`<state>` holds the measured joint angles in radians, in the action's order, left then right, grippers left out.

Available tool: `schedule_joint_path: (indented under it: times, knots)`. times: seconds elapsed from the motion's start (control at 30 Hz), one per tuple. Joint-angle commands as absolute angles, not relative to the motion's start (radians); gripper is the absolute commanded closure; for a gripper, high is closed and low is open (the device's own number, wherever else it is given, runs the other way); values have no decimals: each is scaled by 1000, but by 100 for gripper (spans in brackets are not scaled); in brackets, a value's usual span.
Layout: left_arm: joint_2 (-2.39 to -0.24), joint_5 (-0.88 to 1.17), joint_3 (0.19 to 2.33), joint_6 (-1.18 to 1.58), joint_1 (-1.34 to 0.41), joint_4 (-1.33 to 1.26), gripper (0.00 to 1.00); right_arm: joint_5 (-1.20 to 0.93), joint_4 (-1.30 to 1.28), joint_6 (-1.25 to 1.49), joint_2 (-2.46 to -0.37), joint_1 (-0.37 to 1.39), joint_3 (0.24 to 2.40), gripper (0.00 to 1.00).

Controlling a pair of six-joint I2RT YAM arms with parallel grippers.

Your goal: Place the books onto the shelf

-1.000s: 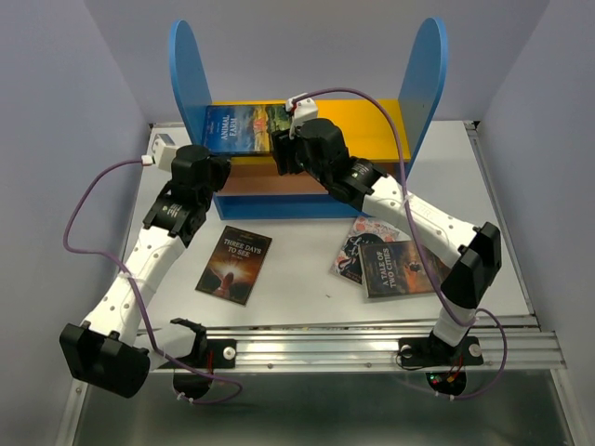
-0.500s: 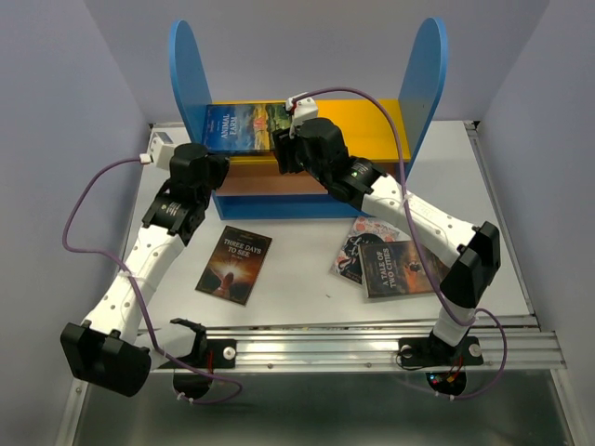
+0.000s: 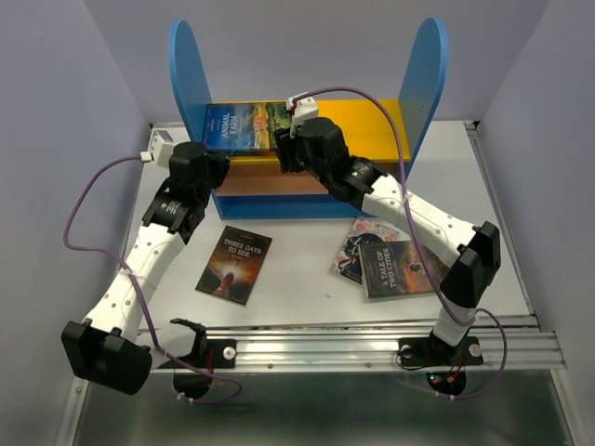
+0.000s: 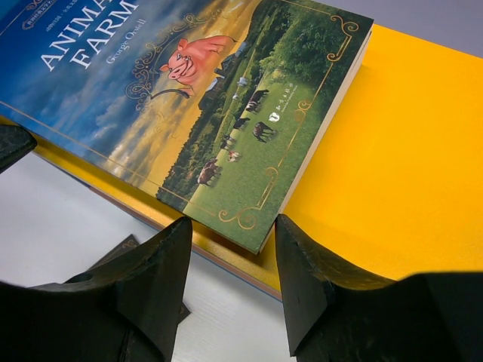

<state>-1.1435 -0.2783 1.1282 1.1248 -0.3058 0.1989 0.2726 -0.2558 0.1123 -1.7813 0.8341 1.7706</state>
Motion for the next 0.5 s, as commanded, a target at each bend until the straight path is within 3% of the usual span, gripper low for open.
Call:
schedule_joint_path:
  times: [0.0,0.17,0.33,0.43,0.47]
  knots:
    - [-1134,-276,1181,1098,-298,158,100,196,-163,115,-1778,845,1809,47]
    - [-1131,-264,1184,1095,-296,160,99,195,-163,117,-1772,845,1806,43]
    - [-1097,-216,1174,1060,-296,150,97,215,-164,124,-1738,845,1786,25]
    - [-1053,-164,1158,1017,-298,149,80,244,-164,130,-1677,845,1731,13]
    - [-1039,-125,1152,978,-296,147,60,265,-166,136,-1655,845,1709,9]
